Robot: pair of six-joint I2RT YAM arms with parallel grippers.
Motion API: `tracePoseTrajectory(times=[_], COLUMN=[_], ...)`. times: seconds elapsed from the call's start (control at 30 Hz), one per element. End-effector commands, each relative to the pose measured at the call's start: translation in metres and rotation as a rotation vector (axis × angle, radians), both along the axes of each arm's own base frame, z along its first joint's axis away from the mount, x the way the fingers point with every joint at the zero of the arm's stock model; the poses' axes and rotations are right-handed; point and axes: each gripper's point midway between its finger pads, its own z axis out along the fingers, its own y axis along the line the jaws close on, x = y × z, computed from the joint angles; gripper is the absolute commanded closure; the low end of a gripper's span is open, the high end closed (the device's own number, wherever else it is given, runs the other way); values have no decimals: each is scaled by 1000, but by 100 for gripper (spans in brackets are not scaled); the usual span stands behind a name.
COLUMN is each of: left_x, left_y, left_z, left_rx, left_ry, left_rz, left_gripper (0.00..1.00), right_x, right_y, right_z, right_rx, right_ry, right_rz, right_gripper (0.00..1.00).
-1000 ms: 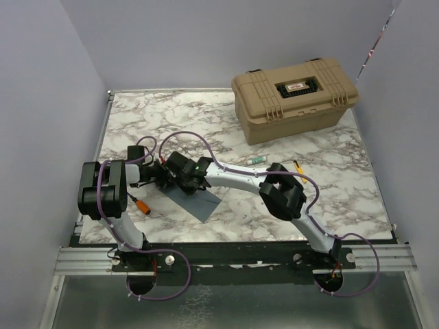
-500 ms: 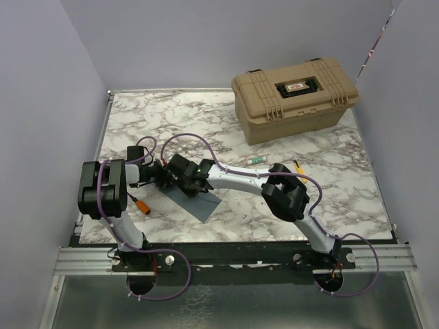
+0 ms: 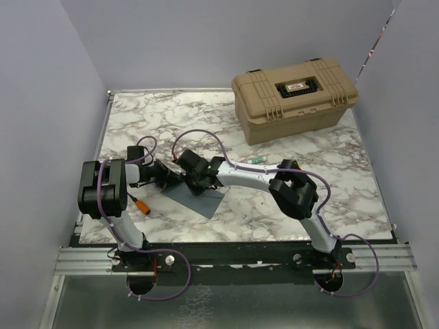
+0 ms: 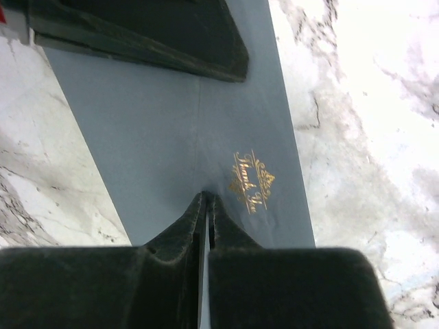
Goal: Place the letter into the envelope and seal it
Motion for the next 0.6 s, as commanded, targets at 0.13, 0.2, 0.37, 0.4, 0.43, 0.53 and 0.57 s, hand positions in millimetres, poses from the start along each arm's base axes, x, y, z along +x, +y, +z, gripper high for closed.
tracePoseTrajectory(times=[0.13, 0.2, 0.37, 0.4, 0.43, 0.53, 0.57], left_x=[-21, -20, -21, -21, -21, -21, -21], left_y=[26, 26, 26, 25, 25, 25, 25], left_z=[-54, -54, -52, -52, -52, -52, -52], left_rx=[215, 215, 217, 217, 219, 218, 218], left_ry=[126, 125, 119, 118, 117, 117, 117], left_rz=[32, 31, 28, 26, 25, 24, 23], left_gripper=[100, 100, 100, 100, 100, 100, 100], right_x=[-39, -36, -15, -9, -4, 8, 12], right_y=[-90, -87, -57, -49, -42, -25, -21], right_z=[-51, -41, 3, 12, 17, 17, 12], right_rx=[-309, -288, -142, -106, -78, -55, -60], right_ry=[127, 114, 58, 41, 28, 0, -7], right_rz=[-22, -32, -66, -69, -70, -54, -48], right_gripper=[95, 95, 93, 93, 92, 88, 86])
